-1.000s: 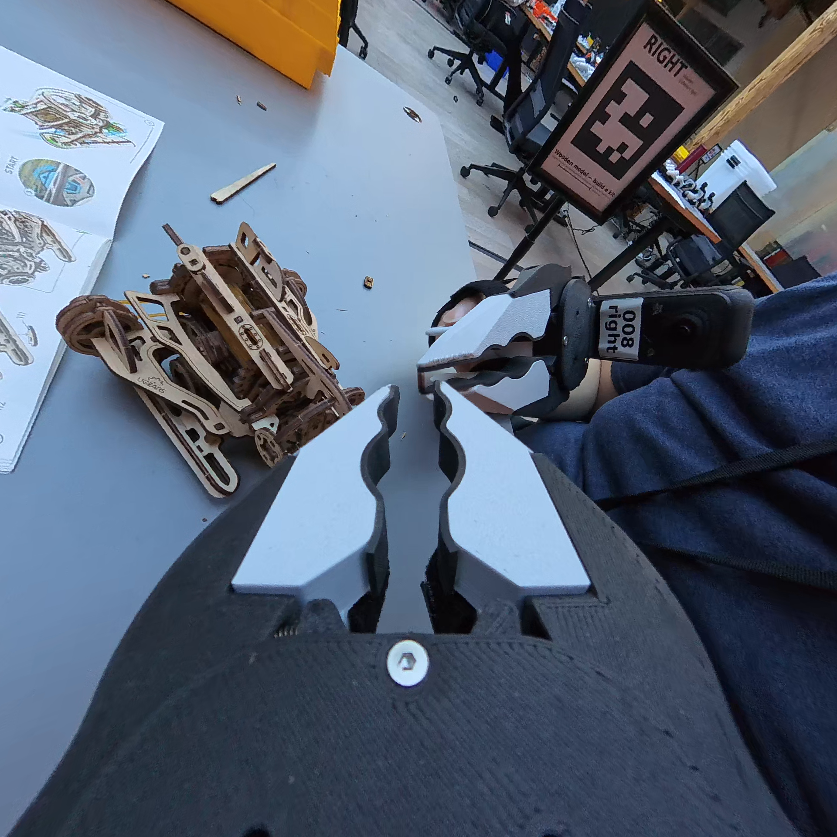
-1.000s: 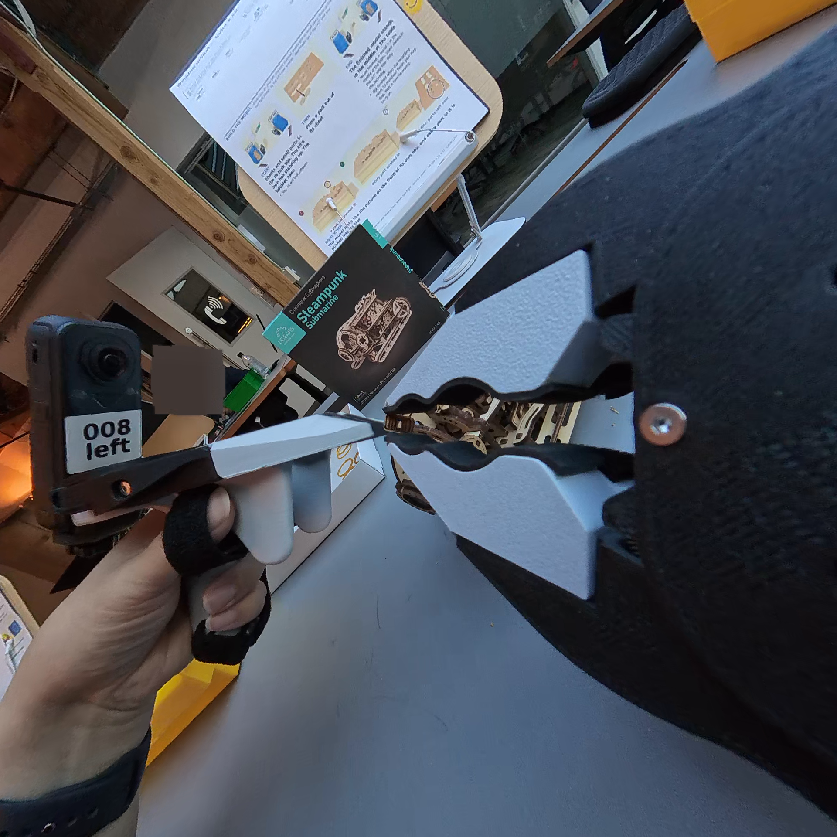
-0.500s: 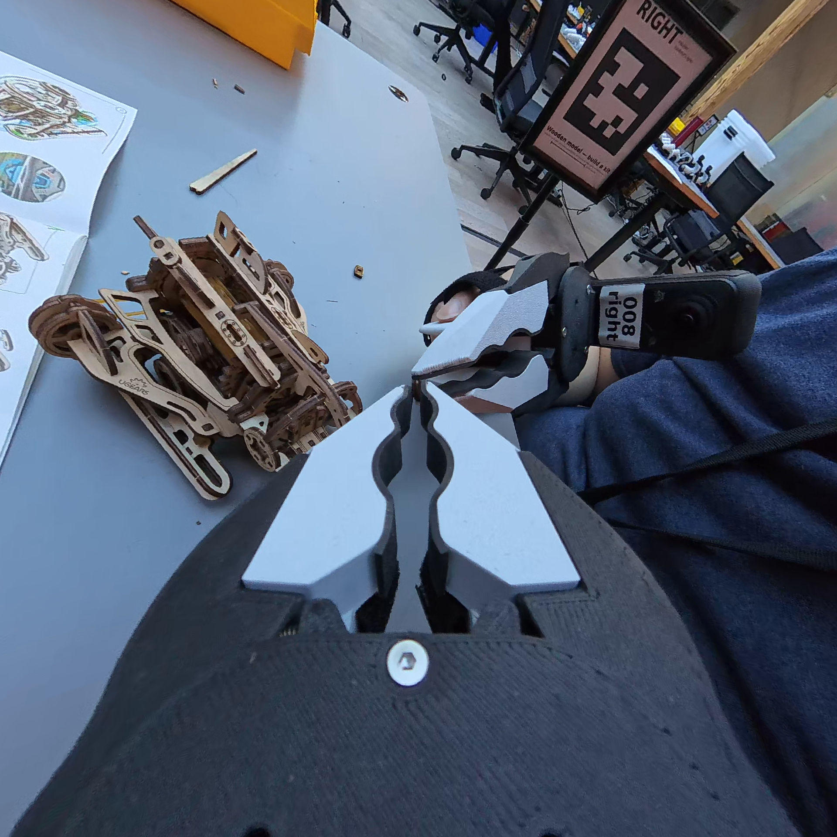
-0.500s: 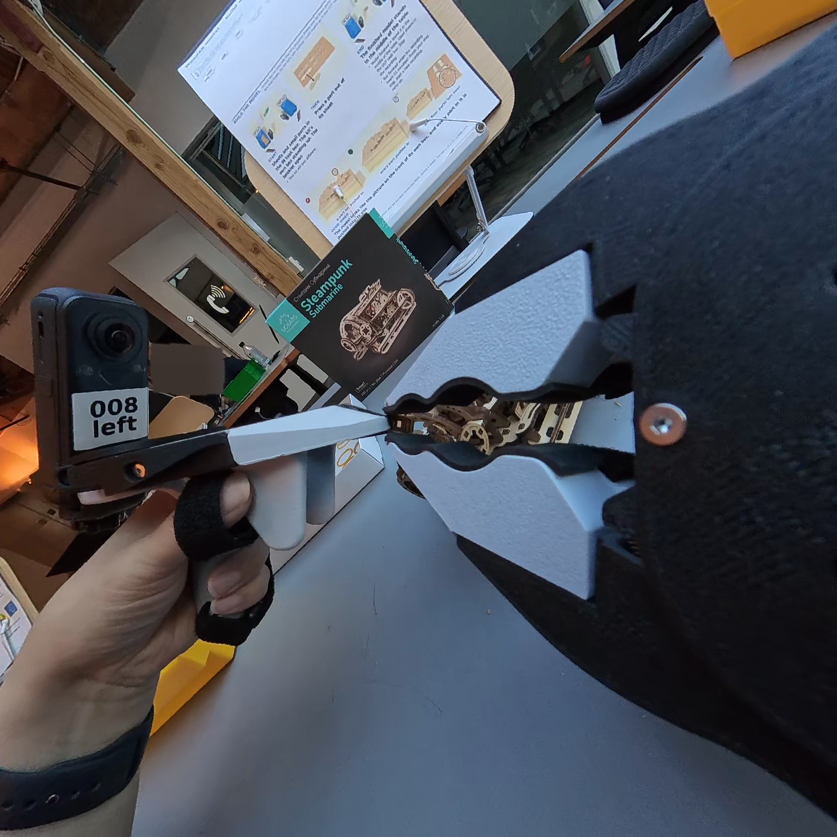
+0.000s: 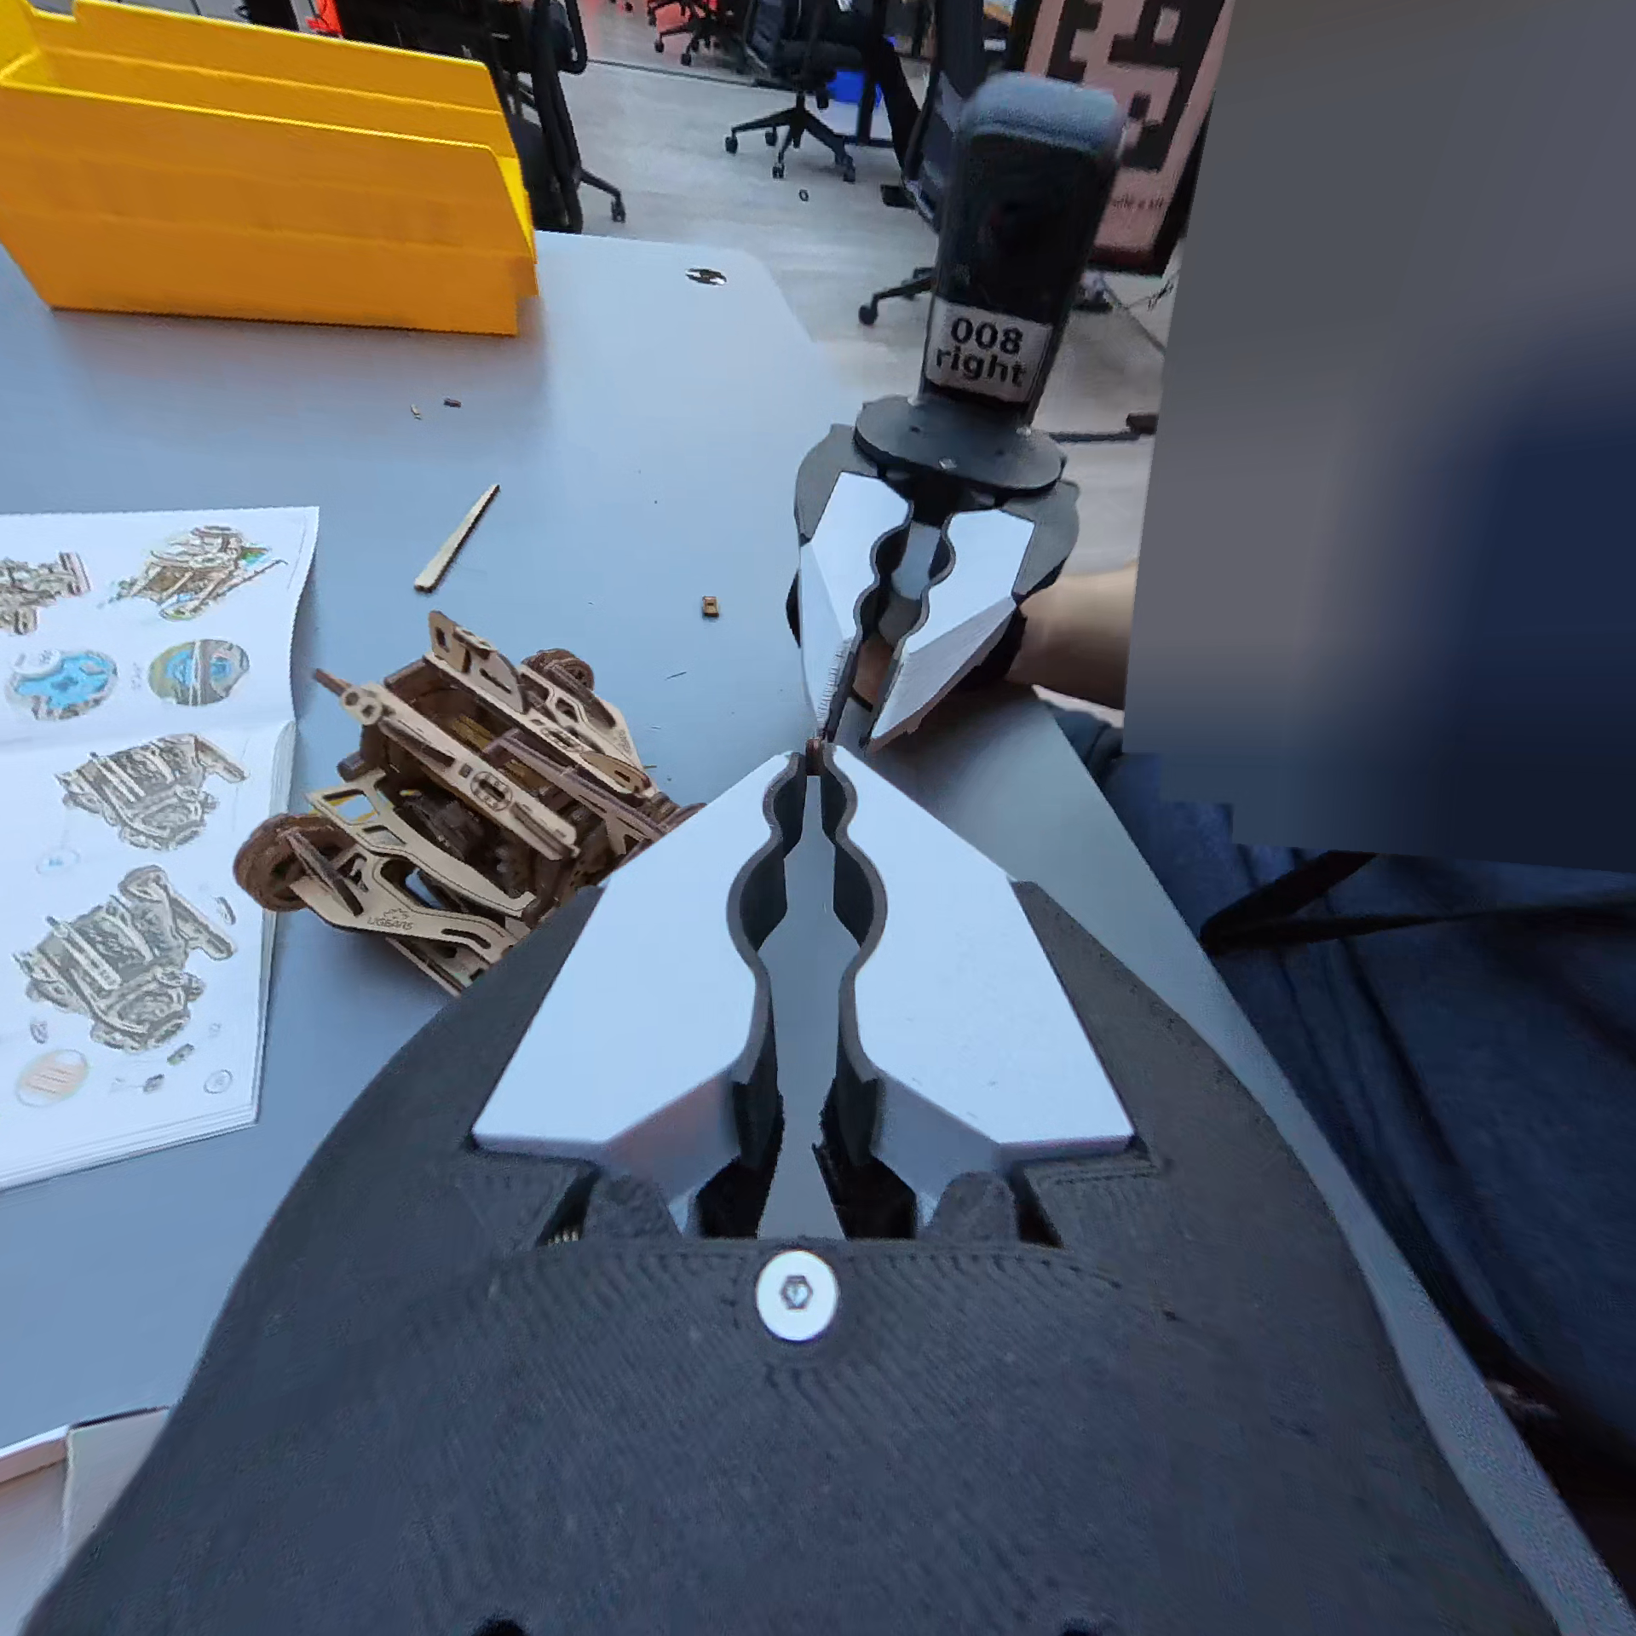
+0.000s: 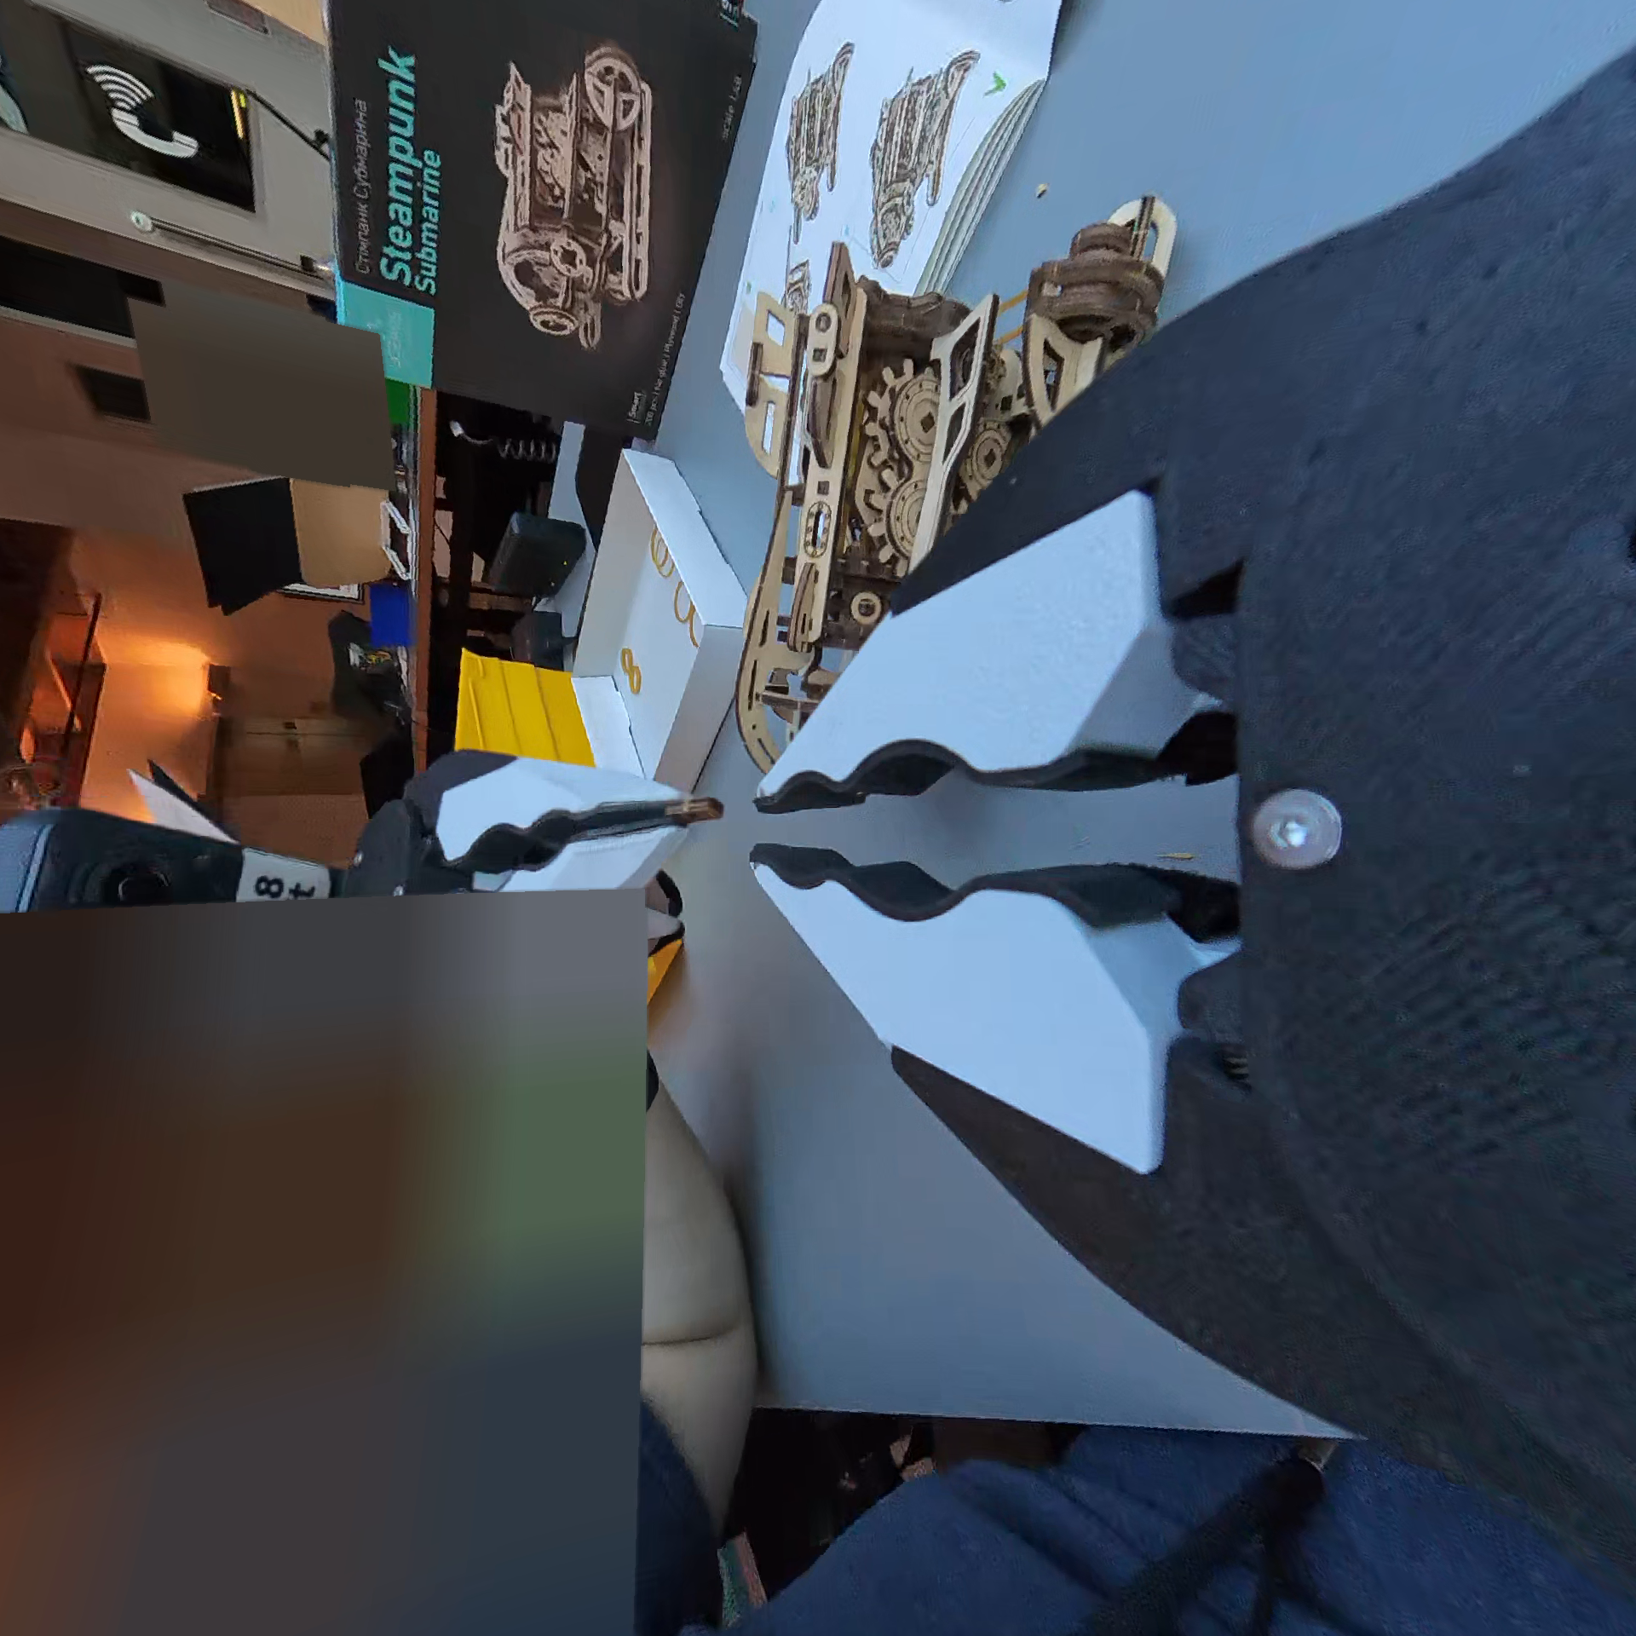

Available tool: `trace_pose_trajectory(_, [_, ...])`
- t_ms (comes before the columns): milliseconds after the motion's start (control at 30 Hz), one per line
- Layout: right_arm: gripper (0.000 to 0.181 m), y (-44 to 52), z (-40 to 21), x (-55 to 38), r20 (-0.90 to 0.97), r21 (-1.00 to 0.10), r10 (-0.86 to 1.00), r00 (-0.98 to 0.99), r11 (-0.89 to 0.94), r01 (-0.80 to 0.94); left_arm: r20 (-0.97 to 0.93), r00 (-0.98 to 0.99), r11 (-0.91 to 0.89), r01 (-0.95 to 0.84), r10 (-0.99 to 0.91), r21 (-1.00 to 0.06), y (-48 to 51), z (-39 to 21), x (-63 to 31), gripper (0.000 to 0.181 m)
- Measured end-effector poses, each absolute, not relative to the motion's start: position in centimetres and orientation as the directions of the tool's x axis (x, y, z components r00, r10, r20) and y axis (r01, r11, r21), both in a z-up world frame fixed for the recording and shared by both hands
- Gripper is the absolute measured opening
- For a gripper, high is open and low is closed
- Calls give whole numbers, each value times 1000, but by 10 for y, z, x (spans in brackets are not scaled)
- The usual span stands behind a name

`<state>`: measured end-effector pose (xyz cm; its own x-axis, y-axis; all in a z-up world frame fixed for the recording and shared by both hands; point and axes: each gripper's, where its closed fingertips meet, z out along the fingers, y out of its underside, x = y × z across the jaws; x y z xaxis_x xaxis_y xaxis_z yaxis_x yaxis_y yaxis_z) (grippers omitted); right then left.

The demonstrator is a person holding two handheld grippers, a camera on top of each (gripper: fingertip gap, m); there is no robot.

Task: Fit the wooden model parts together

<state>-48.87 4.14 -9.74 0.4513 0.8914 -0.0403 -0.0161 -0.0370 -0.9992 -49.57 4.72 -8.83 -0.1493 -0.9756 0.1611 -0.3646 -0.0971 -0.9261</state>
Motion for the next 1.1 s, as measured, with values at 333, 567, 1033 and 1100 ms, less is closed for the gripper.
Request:
trace_pose_trajectory(333, [6,38,-95,-492,-106,-994,921,376,-86,-70,113,-196,-32,-376,-974,-926,34,-91,-492,1])
trace_pose_trajectory(567, [2,34,-92,-493,-98,-994,929,356,-75,-79,116,-209,-30,-373,-971,-927,30,-89,-492,1])
trace_pose_trajectory(1033, [6,34,-91,-492,-154,-986,932,328,-124,-112,165,-210,-80,-365,-964,-928,30,-88,-491,1])
trace_pose_trajectory(1100, [10,35,-89,-491,-156,-985,930,332,-121,-124,167,-206,-79,-375,-964,-924,30,-90,-491,1])
